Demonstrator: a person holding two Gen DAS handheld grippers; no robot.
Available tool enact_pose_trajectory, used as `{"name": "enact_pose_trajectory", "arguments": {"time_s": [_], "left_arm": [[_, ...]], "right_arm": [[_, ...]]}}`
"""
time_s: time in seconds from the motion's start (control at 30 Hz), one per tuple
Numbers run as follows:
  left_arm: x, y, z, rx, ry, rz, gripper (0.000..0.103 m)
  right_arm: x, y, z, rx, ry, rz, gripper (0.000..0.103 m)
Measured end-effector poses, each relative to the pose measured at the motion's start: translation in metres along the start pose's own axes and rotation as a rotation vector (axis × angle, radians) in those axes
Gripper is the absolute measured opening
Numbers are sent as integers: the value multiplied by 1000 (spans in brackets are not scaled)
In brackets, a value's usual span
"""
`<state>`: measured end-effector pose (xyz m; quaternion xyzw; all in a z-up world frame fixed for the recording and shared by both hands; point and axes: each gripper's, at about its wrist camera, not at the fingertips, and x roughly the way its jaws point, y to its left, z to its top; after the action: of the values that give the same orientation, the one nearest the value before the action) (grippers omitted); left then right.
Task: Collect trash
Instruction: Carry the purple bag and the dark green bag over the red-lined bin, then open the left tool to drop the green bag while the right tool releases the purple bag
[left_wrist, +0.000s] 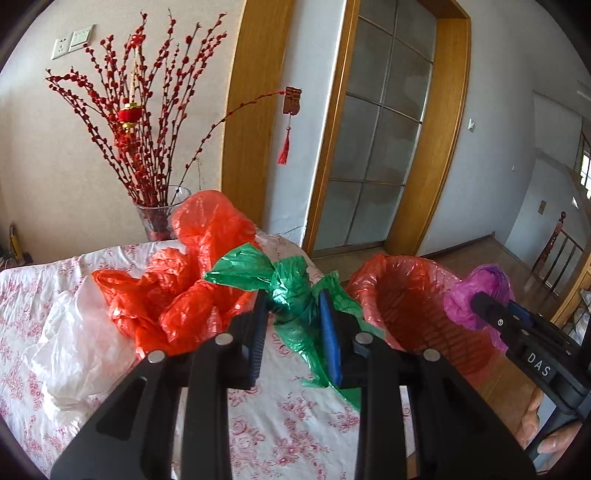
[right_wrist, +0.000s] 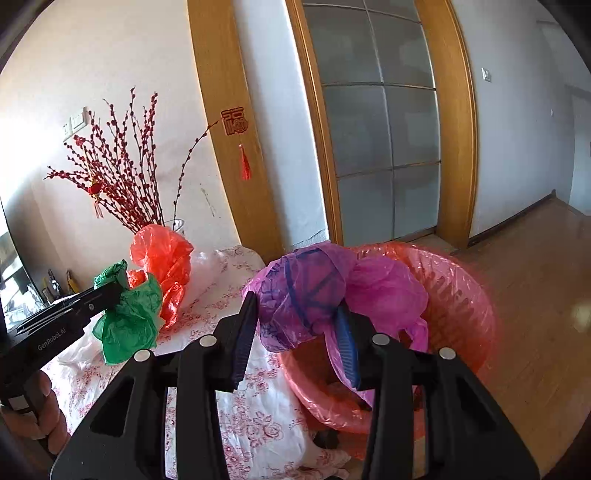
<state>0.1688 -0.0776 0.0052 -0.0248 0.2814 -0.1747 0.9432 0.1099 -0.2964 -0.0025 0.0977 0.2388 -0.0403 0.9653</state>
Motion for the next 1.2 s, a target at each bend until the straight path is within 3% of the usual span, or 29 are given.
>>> {"name": "enact_pose_trajectory", "arguments": {"time_s": [0.43, 0.97, 1.1, 1.2], "left_arm": [[42, -72, 7, 87, 35, -131, 28], [101, -124, 9, 108, 107, -197, 28], [114, -134, 6, 115, 133, -202, 30], [122, -138, 2, 121, 159, -207, 38]], "right_arm": [[-2, -66, 12, 115, -27, -65, 41], [12, -107, 24, 179, -56, -85, 41], [16, -116, 26, 202, -47, -62, 46], [19, -120, 25, 210, -35, -55, 55]]}}
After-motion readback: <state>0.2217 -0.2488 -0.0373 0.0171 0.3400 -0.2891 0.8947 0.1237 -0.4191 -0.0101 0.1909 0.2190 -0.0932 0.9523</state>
